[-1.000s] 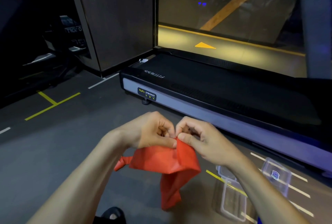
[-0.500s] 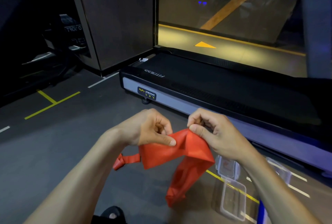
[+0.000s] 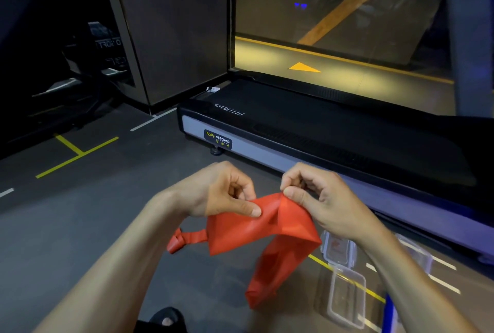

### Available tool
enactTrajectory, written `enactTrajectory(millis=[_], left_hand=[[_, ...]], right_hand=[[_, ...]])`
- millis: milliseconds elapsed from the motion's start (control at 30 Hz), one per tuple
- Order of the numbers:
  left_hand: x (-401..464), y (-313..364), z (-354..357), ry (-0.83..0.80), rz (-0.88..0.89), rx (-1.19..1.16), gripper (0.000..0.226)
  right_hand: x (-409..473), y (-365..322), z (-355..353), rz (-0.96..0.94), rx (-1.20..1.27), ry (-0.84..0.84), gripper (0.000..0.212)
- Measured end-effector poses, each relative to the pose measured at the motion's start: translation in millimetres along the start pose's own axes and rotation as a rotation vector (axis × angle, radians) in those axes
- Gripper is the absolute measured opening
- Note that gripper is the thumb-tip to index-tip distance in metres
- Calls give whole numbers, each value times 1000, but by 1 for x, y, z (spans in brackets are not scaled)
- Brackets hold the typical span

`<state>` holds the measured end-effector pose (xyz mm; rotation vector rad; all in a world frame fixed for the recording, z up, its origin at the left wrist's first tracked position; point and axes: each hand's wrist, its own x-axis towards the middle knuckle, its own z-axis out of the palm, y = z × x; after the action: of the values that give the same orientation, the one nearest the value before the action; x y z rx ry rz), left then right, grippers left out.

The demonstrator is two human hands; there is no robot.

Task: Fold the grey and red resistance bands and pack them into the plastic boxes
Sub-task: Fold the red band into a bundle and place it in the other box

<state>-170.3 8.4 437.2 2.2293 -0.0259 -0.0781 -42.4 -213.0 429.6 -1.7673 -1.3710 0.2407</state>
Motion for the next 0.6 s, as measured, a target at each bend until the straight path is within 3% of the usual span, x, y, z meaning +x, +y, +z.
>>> enactTrajectory(millis=[600], left_hand=[[-4,4,-2,-45,-52,-122,18]], right_hand=[[-2,2,2,-17,44,12,5]])
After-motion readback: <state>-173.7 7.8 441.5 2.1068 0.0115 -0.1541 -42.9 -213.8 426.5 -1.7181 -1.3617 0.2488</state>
